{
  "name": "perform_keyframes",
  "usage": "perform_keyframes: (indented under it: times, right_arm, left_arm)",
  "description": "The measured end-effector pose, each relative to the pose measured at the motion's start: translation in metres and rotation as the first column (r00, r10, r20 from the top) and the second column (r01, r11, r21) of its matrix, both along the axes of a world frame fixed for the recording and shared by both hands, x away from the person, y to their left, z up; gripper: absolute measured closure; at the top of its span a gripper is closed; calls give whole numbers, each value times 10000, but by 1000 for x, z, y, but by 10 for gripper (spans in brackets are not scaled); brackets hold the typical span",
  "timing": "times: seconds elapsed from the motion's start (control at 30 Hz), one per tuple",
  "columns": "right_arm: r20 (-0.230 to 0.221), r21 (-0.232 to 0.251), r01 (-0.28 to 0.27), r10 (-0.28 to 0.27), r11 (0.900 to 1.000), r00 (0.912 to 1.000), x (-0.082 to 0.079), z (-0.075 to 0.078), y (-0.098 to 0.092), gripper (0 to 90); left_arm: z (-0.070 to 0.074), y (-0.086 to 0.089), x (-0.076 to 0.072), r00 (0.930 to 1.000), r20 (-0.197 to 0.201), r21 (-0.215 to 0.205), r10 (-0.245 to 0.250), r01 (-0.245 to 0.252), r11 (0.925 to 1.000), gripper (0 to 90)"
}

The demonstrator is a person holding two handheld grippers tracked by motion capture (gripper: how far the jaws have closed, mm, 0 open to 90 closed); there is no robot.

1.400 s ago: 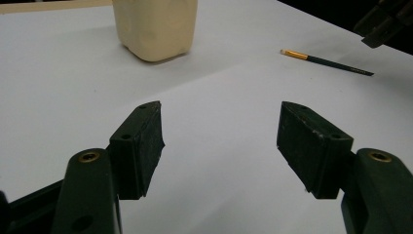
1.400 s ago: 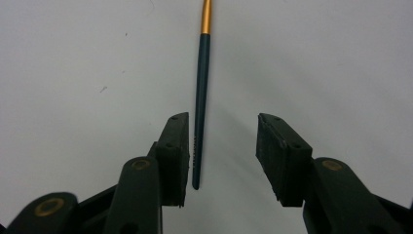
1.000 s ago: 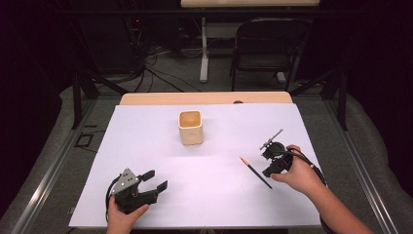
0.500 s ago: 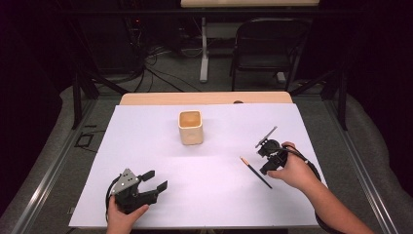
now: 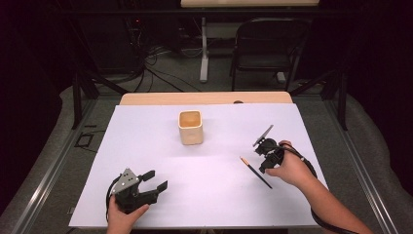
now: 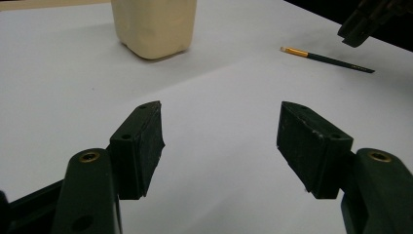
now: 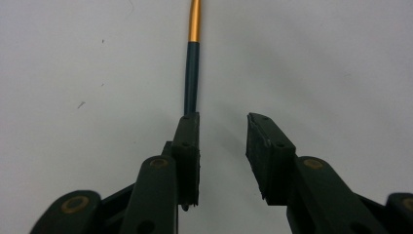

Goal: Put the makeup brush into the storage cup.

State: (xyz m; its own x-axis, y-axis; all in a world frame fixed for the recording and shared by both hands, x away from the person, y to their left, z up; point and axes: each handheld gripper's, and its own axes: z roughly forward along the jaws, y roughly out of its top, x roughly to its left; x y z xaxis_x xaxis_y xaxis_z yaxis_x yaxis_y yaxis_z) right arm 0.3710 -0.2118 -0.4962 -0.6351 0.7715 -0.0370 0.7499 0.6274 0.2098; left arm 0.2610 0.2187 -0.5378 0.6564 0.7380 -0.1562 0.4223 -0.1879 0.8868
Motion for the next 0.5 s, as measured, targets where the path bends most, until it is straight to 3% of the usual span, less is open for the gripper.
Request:
perform_keyframes:
  times: [0.03,0.07,0.1,0.13,0.17,0.23,0.27,0.3,0.33,0.37,0.4,0.43,0.5]
  right_arm:
    - [-47,64,58,-58,10000,10000,0,-1,1,669]
    - [506,726,142,-179,9973,9986,-1,-8,2,671]
    - [82,183,120,-121,9998,9999,-2,-4,4,673]
    - [976,1199,61,-179,9928,9951,-2,-15,3,675]
    - [223,361,-14,6,9993,9998,-1,-7,4,678]
    - [-368,-132,-99,94,9999,9993,-1,-3,6,687]
    - [-368,-132,-99,94,9999,9993,-1,-3,6,687]
    - [-92,206,-41,43,9998,9999,-1,-9,8,690]
    - [-457,-316,-165,150,9994,9988,0,-5,9,693]
    - [-217,-34,-130,129,9999,9997,-1,-9,10,695]
    - [-223,-36,-132,131,9999,9997,-1,-10,11,697]
    - [-577,-341,-180,160,9993,9982,-1,-7,12,701]
    - [-380,-286,-201,190,9994,9991,-1,-9,12,706]
  left_arm:
    - [0,0,0,10000,8,26,25,-25,10000,338]
    - [0,0,0,10000,4,-18,44,-44,10000,338]
    - [0,0,0,10000,17,-4,46,-46,10000,338]
    - [0,1,0,10000,7,-22,60,-60,10000,338]
    - [0,1,0,10000,6,-26,61,-61,10000,338]
    - [0,1,0,10000,-4,-31,79,-79,10000,338]
    - [0,1,0,10000,-4,-31,79,-79,10000,338]
    - [0,1,0,10000,0,-40,83,-83,10000,338]
    - [0,1,0,10000,-2,-44,91,-91,9999,338]
    - [0,1,0,10000,0,-42,92,-92,9999,338]
    - [0,1,0,10000,4,-40,92,-92,9999,338]
    - [0,1,0,10000,5,-28,93,-93,10000,338]
    - [0,1,0,10000,5,-25,96,-96,10000,339]
